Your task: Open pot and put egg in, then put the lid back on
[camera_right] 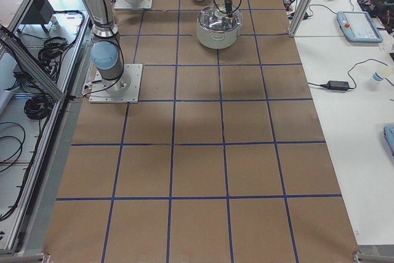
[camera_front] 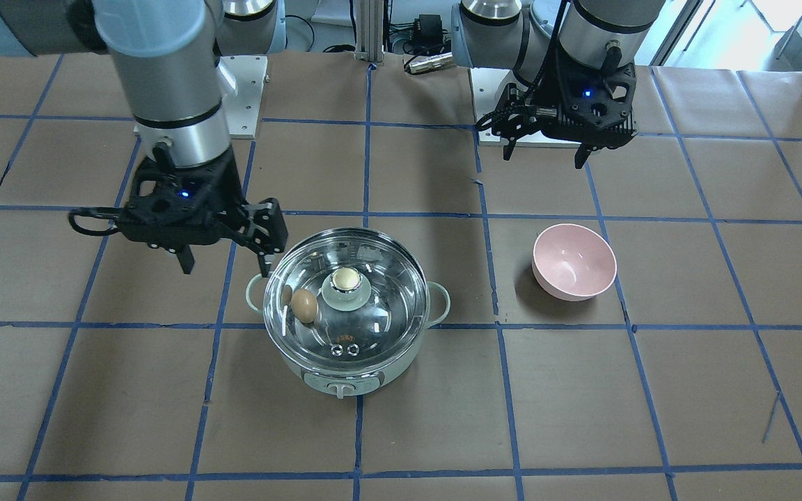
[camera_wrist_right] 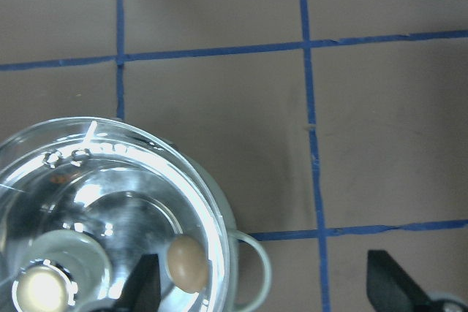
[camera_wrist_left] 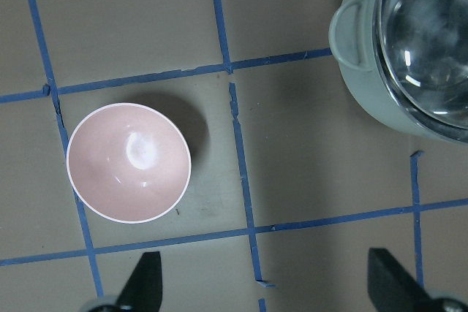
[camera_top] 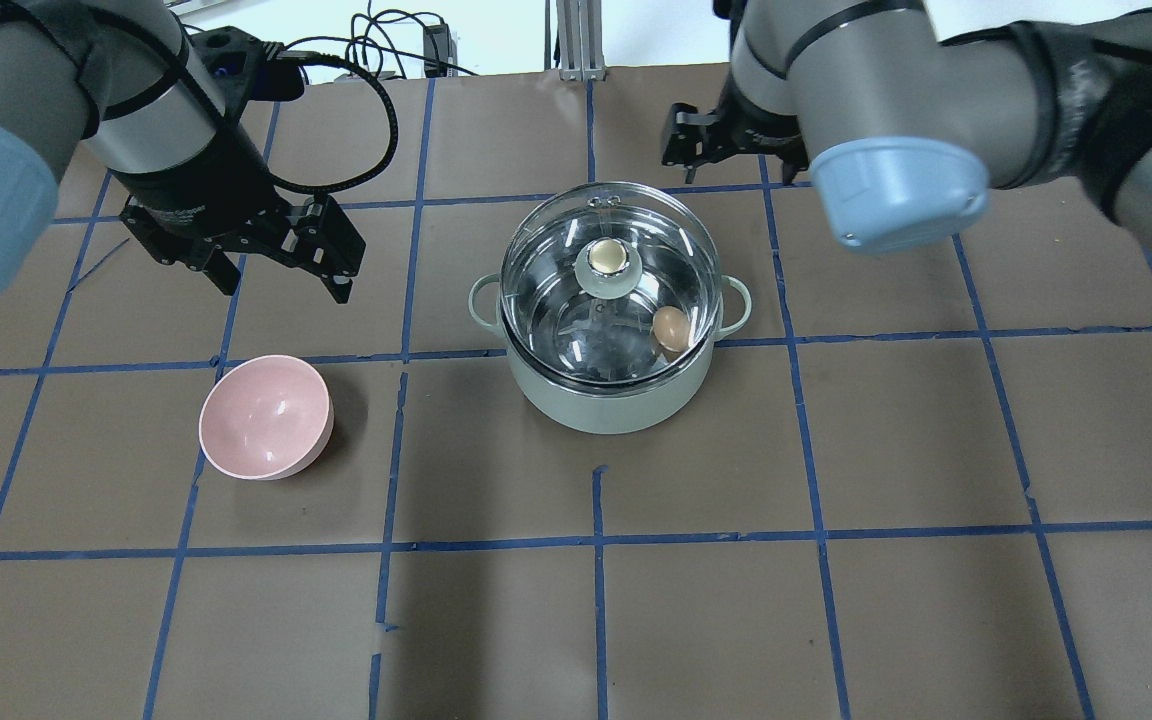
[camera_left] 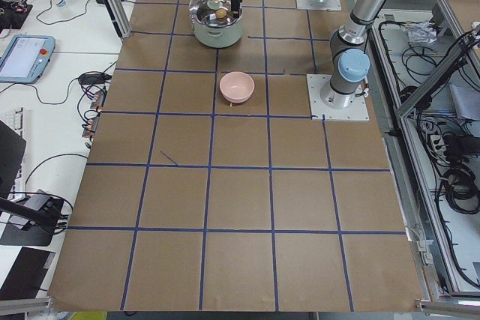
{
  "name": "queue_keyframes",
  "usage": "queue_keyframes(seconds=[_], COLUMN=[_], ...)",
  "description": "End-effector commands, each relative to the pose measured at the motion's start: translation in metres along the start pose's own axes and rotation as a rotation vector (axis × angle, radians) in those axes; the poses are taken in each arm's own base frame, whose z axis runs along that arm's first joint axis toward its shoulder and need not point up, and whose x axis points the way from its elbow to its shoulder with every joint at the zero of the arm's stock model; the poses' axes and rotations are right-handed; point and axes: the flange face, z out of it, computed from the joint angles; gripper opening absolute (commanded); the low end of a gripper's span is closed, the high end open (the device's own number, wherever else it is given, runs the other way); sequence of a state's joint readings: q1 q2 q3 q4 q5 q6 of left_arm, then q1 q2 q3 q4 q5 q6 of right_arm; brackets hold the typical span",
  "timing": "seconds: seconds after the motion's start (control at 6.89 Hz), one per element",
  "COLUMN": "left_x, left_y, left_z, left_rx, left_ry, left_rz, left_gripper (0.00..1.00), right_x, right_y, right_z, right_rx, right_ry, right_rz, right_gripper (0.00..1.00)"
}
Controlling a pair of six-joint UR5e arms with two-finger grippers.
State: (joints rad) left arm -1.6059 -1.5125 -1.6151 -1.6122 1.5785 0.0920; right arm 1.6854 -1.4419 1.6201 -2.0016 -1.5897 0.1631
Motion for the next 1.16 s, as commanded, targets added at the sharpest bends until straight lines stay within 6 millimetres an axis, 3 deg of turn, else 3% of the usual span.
queue_keyframes(seconds=[0.0,0.29,1.02], left_x=[0.0,0.0,0.0], left_y=[0.0,0.0,0.0], left_z=[0.0,0.0,0.0], left_rx=[0.0,0.0,-0.002], left_ry=[0.002,0.002,0.0], left_rz=[0.0,0.0,0.0], left_gripper=[1.0,1.0,1.0], right_x=[0.039,0.042,0.035], right_y=[0.009,0.02,0.021], right_z=[-0.018,-0.022,-0.023], right_rx=[-0.076,-0.136,-0.121], right_ry=[0.029,0.044,0.024], right_rz=[-0.019,-0.024,-0.035], right_gripper=[1.0,1.0,1.0])
